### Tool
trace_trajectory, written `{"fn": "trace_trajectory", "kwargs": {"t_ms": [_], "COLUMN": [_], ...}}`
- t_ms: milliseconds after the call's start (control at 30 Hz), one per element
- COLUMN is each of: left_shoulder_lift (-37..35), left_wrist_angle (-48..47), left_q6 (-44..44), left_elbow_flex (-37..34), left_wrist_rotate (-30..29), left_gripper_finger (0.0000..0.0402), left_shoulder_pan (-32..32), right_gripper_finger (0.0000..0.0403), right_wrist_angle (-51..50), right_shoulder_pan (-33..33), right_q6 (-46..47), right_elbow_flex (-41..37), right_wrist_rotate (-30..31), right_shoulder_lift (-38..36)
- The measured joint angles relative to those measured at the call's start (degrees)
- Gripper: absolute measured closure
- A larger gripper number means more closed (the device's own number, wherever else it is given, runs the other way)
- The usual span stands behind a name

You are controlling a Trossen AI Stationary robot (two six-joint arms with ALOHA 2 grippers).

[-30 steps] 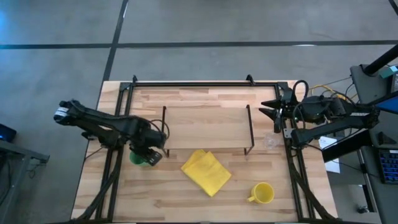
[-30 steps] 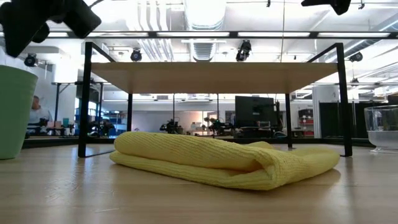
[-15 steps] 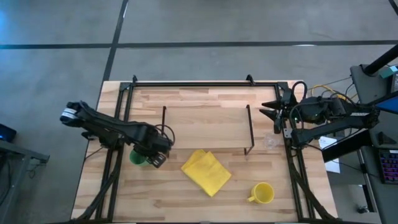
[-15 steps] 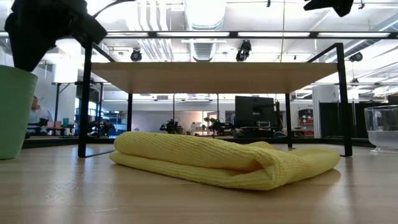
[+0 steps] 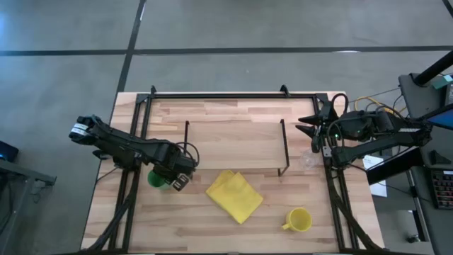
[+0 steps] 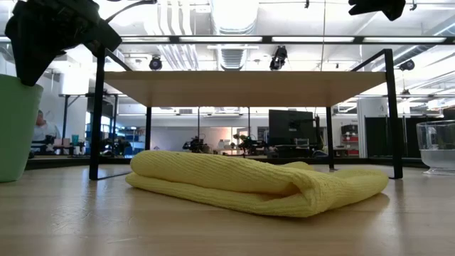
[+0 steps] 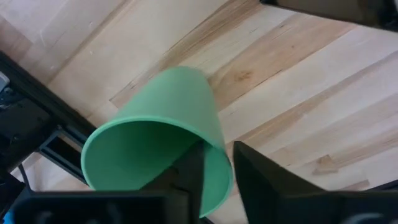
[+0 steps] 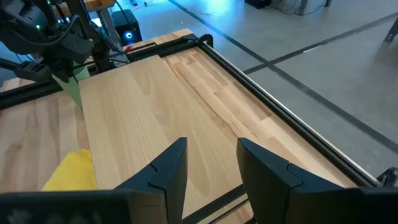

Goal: Stack small to large cups/mugs on shelf
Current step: Put the green cup on the shelf

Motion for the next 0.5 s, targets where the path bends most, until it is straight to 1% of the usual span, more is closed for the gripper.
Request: {"fn": "trace_trajectory", "kwargs": {"t_ms": [100, 133, 333, 500], "left_shoulder_lift": [0.0, 0.0, 0.0, -0.1], "left_wrist_angle": [0.0, 0.0, -0.1, -0.5], "left_q6": [0.0, 0.0, 0.1, 0.1], "left_elbow_flex": [0.0, 0.0, 0.9, 5.6], "left_wrist_rotate": [0.5, 0.6, 4.3, 5.2], "left_gripper_finger": [0.0386, 0.0393, 0.04, 0.0401], "left_shoulder_pan": [0.0, 0.0, 0.0, -0.1], "right_gripper_finger": [0.0267, 0.0266, 0.0268, 0.0268], "right_wrist_angle": [0.0, 0.0, 0.0, 0.0], "right_shoulder_pan": [0.0, 0.0, 0.0, 0.0], "right_q6": [0.0, 0.0, 0.0, 0.0], "right_elbow_flex": [0.0, 0.0, 0.0, 0.0], "right_wrist_rotate": [0.0, 0.0, 0.0, 0.0], "right_shoulder_lift": [0.0, 0.0, 0.0, 0.0]}}
